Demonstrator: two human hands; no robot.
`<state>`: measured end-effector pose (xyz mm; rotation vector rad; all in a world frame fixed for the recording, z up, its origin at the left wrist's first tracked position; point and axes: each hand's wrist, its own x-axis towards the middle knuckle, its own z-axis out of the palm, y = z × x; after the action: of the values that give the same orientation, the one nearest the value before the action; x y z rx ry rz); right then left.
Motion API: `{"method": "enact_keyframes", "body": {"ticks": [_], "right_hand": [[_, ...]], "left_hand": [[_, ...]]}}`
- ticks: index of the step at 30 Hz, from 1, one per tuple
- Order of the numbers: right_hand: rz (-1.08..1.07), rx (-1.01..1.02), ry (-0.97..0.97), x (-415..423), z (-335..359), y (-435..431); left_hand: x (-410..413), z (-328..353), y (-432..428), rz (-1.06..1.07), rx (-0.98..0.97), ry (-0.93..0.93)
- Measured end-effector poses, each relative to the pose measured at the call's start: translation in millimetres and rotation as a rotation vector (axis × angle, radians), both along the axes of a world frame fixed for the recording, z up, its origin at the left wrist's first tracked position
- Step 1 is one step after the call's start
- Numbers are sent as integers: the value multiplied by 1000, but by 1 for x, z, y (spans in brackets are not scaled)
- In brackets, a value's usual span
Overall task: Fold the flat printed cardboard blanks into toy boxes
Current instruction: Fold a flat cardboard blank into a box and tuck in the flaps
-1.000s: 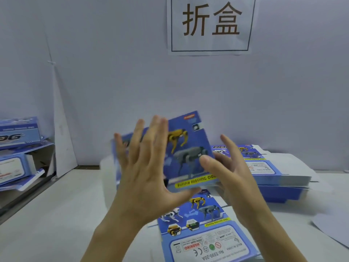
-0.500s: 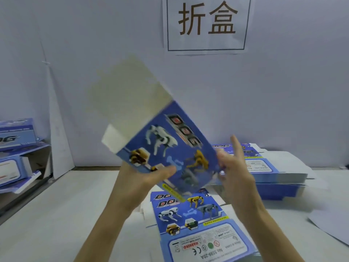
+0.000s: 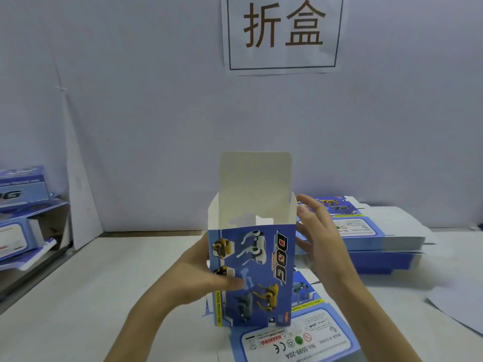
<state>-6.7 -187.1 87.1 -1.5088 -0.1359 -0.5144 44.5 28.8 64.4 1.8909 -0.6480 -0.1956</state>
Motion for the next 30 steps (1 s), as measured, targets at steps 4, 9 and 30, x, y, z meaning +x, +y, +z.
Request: {"method": "enact_keyframes", "body": {"ticks": [4,9,30], "right_hand": [[-142,-385,-247,-6,-6,-4],[-250,-580,-423,-3,-8,-14],[-211,-494,-245,-4,-73,-16]], "left_hand": [[3,-2,2,-7,3,26],[5,-2,3,-22,18,29],[12,-10,4,29,56,-15]]}}
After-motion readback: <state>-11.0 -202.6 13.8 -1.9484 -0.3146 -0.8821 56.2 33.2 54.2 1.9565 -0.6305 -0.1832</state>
